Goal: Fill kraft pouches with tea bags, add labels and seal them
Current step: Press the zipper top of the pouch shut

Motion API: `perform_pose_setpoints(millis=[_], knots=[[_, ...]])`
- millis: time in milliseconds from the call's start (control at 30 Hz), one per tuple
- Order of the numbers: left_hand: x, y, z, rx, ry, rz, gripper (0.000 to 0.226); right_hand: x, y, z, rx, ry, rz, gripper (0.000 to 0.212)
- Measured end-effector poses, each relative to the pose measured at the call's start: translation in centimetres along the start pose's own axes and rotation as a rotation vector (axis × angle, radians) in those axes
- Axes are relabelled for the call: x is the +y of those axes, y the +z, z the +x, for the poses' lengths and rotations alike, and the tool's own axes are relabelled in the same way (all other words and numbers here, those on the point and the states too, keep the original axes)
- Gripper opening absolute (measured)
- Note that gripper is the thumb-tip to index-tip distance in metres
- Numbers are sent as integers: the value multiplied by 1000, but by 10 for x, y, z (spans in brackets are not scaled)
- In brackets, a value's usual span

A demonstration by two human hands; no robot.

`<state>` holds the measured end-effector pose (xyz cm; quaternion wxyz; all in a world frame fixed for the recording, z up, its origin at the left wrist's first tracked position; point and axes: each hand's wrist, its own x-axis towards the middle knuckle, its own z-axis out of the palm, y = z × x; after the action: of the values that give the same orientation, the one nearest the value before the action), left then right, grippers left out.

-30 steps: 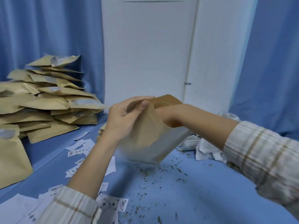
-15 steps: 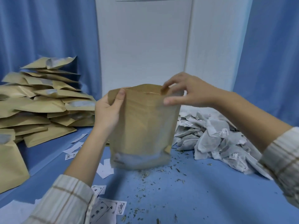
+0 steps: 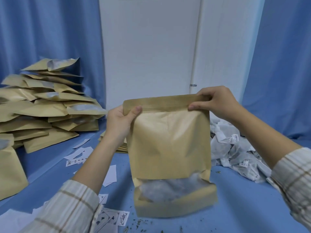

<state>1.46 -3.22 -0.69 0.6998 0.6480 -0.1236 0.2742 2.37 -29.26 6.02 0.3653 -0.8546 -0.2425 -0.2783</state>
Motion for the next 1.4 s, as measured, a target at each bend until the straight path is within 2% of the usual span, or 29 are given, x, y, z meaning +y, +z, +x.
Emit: perform_pose_setpoints(millis=[67, 100, 167, 200, 267, 433, 533, 633, 767, 900, 967, 1033, 1133, 1233, 1300, 1400], knots=[[-3, 2, 1, 42, 5, 47, 18, 3, 2, -2, 13, -9, 65, 23], [-5, 3, 1, 53, 3, 68, 23, 5, 3, -2, 24, -7, 81, 33], [-10, 5, -1, 57, -8, 96, 31, 8, 3, -2, 2, 38, -33, 58], [-12, 6, -3, 52, -10, 101, 31, 7, 3, -2, -53, 65, -141, 63], [-13, 8, -8, 33, -1, 96, 25, 1, 3, 0, -185, 76, -297, 54], [-4, 25, -14, -57, 22, 98, 15, -41, 30, 13, -378, -52, -344, 32], [0, 25, -18, -66, 19, 97, 19, -53, 37, 18, -380, -61, -334, 18], [-2, 18, -22, -27, 24, 17, 20, -51, 35, 17, -308, -57, -358, 24], [-3, 22, -24, 79, 133, 123, 26, -59, 37, 15, -320, -82, -303, 23], [2, 32, -25, 162, 171, 145, 26, -69, 45, 19, -235, -123, -324, 30], [3, 32, -23, 122, 117, 42, 24, -71, 48, 17, -246, -162, -350, 30], [3, 33, -22, 85, 118, 36, 27, -74, 50, 15, -290, -181, -353, 28], [5, 36, -24, 118, 175, 71, 33, -78, 50, 15, -293, -174, -345, 30], [7, 34, -24, 155, 152, -56, 33, -74, 44, 13, -277, -169, -342, 40], [5, 31, -23, 172, 130, -102, 34, -68, 40, 11, -268, -179, -410, 49], [5, 31, -24, 172, 130, -91, 35, -61, 39, 8, -256, -194, -504, 49]])
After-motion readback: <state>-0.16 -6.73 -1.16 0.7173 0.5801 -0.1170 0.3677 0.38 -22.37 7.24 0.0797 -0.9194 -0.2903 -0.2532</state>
